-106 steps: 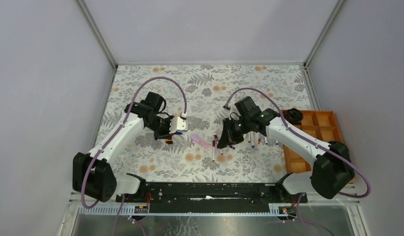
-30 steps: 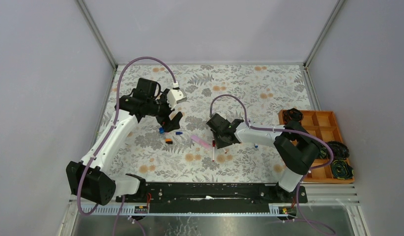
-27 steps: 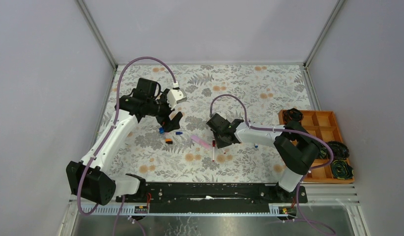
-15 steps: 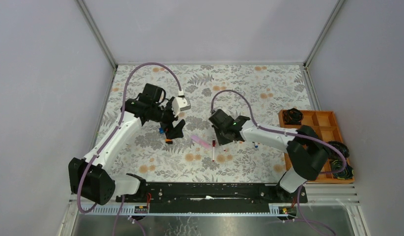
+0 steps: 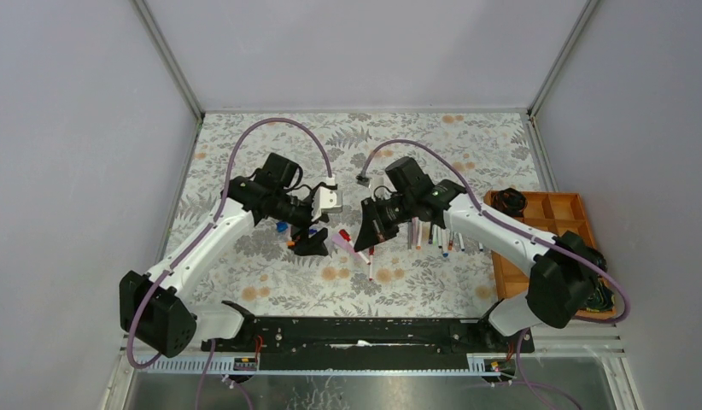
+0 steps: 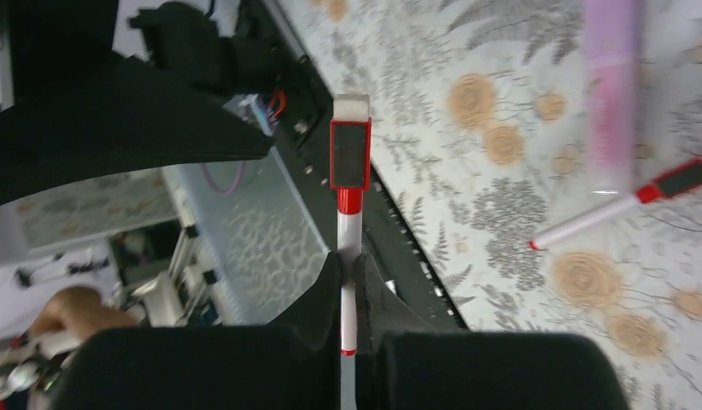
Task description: Open the pen caps
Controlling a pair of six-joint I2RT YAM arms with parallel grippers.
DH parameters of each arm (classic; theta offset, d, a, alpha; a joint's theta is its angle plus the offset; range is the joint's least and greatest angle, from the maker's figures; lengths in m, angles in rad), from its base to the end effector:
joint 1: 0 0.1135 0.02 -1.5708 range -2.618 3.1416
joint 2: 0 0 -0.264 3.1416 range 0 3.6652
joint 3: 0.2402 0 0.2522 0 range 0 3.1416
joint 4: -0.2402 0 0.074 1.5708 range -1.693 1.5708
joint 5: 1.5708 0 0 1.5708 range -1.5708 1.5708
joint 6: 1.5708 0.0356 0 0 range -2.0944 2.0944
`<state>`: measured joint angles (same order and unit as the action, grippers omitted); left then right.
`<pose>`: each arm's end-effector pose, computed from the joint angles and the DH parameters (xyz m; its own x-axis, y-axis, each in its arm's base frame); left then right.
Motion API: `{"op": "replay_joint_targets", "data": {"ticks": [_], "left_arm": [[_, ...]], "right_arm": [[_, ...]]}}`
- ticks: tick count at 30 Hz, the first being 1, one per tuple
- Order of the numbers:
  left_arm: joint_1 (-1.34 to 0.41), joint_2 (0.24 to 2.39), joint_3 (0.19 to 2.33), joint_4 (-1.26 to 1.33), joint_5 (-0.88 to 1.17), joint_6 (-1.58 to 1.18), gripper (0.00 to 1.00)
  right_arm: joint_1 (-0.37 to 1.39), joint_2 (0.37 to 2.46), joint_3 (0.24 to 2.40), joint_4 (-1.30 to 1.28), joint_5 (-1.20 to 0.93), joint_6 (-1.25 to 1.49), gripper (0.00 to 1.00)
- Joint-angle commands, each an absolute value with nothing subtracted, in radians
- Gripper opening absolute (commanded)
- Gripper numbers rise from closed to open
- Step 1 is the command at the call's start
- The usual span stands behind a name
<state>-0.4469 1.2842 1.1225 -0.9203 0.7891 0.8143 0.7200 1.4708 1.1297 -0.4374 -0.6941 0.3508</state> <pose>0.2085 -0.1279 0.2990 -0.1065 0.6192 -0.7780 0.9943 0.0597 -0.0886 0.2231 0.2260 0.2796 -0.7876 -0.3394 -0.5142 -0.6161 0.4198 0.6665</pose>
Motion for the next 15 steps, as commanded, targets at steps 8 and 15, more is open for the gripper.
{"op": "replay_joint_targets", "data": {"ticks": [8, 15], "left_arm": [[-0.458, 1.302, 1.159, -0.961, 0.925, 0.928, 0.92], [-0.517, 1.307, 1.183, -1.018, 0.930, 0.980, 0.68]], "right_arm": [[0.724, 1.578, 1.244, -0.471, -1.060, 0.322, 0.00], [0.724, 1.645, 1.294, -0.476, -1.085, 0.331, 0.00]]}}
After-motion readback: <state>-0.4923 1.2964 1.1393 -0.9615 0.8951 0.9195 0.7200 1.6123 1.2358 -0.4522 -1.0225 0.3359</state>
